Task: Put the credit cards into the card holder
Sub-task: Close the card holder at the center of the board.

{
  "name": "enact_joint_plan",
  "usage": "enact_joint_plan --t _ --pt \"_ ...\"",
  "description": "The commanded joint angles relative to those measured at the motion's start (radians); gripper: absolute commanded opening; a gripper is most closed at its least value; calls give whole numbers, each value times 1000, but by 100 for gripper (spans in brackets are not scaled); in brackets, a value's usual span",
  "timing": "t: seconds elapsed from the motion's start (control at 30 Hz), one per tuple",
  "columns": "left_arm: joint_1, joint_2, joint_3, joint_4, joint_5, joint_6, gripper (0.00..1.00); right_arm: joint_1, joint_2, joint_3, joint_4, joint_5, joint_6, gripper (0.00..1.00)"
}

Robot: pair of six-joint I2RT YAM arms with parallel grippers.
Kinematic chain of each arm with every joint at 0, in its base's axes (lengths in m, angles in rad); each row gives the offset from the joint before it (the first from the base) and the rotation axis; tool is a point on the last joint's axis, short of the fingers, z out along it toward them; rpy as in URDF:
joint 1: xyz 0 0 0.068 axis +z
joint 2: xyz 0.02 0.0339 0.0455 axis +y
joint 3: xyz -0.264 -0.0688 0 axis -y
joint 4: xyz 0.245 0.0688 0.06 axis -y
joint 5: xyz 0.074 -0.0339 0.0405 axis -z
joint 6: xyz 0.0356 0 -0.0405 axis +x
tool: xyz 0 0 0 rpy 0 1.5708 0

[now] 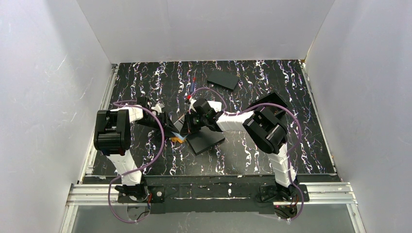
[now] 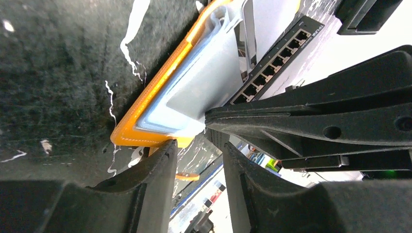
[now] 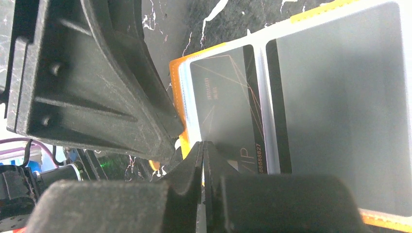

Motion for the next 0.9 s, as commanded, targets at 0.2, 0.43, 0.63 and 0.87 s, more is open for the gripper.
enact_joint_plan --t 0.2,0.43,0.63,0.87 --pt "-4 -126 -76 -92 -55 22 31 5 2 14 -75 35 -31 9" --pt "-4 -94 -41 -156 -193 65 20 -12 -79 147 -214 -11 -141 33" --pt "-4 -61 -35 -169 -198 74 14 -90 -74 317 -509 16 -363 61" --pt "-4 -58 -31 -176 -223 72 12 -185 -33 320 -570 -67 -446 67"
